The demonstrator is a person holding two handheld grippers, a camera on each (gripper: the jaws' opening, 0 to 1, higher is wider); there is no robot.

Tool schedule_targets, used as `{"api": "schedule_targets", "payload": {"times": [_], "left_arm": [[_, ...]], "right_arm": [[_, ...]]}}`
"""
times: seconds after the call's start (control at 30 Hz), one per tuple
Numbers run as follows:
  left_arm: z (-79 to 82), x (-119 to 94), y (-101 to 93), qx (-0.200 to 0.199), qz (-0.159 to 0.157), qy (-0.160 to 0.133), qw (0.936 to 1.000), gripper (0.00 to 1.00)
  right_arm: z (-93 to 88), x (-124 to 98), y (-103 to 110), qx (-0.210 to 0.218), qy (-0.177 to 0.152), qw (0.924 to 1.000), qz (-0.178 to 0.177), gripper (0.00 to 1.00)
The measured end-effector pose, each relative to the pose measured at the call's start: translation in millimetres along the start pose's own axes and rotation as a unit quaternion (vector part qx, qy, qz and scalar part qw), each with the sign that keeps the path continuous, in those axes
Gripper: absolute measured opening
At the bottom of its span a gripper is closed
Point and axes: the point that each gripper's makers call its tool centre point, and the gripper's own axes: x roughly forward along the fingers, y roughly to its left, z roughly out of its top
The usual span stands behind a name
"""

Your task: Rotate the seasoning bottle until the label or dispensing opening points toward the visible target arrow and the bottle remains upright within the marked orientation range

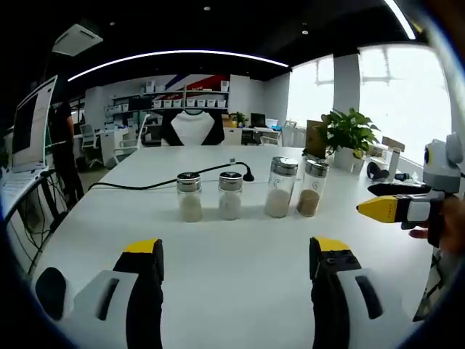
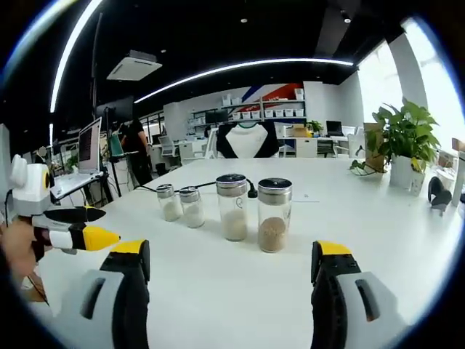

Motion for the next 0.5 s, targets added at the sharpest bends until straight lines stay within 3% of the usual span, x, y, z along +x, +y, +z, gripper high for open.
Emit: {"api": "schedule_targets", "payload": {"times": [0.5], "left_arm": [[0.7, -0.6, -1.2, 0.002, -0.001, 0.002, 1.0000, 0.87]], "right_arm": [[1.7, -2.6, -1.0, 0.004, -0.004, 1.0000, 0.002, 0.92]]}}
